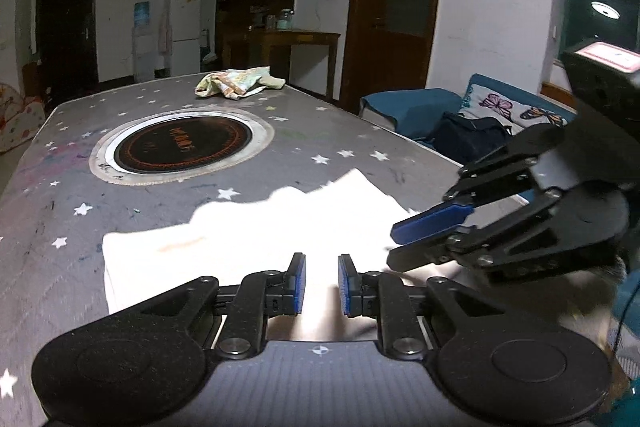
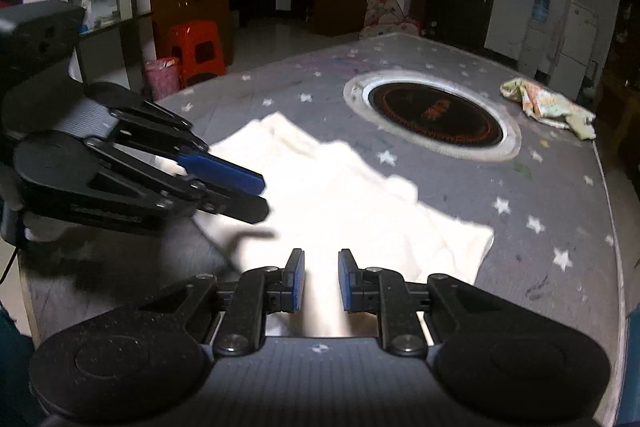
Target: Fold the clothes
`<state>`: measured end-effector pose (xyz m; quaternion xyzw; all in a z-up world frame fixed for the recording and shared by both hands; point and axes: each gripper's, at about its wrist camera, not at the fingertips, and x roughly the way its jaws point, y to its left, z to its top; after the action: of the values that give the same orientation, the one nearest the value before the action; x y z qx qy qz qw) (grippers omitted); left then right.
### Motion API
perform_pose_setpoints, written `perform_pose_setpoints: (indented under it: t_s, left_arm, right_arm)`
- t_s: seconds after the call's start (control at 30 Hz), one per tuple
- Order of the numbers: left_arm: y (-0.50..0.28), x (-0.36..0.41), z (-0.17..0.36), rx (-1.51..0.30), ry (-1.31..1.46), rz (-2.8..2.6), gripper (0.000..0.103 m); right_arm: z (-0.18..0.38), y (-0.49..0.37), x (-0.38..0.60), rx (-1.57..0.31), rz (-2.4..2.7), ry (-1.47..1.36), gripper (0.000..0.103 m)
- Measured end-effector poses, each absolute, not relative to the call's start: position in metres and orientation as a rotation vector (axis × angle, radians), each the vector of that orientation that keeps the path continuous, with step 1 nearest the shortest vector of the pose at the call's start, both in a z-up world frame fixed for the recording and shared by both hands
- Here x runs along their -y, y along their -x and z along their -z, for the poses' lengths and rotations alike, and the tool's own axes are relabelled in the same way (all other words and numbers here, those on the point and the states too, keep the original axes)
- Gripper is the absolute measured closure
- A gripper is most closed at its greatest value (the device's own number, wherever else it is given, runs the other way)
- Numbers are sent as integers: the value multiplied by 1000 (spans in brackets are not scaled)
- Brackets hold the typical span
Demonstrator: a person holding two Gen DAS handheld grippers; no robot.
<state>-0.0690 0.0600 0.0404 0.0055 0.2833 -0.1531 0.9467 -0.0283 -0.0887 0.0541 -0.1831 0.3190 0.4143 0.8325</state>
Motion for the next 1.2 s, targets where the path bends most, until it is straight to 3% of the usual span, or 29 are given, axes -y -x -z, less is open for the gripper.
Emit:
perform_pose_setpoints:
  t_s: [0.23, 0.77, 0.87, 1.2]
  left_arm:
    - [68, -67, -15, -646, 50, 276, 84]
    - [79, -127, -33, -616, 179, 108, 83]
    - [72, -138, -21, -684, 185, 45, 83]
    - [30, -130, -44, -652, 186, 102, 85]
  right_arm:
    - [-36, 26, 102, -720, -852, 310, 85]
    - [-36, 18, 110, -727, -824, 278, 79]
    - [-34, 17, 110, -731, -825, 275, 78]
    - [-44, 11, 104, -700, -827, 286, 74]
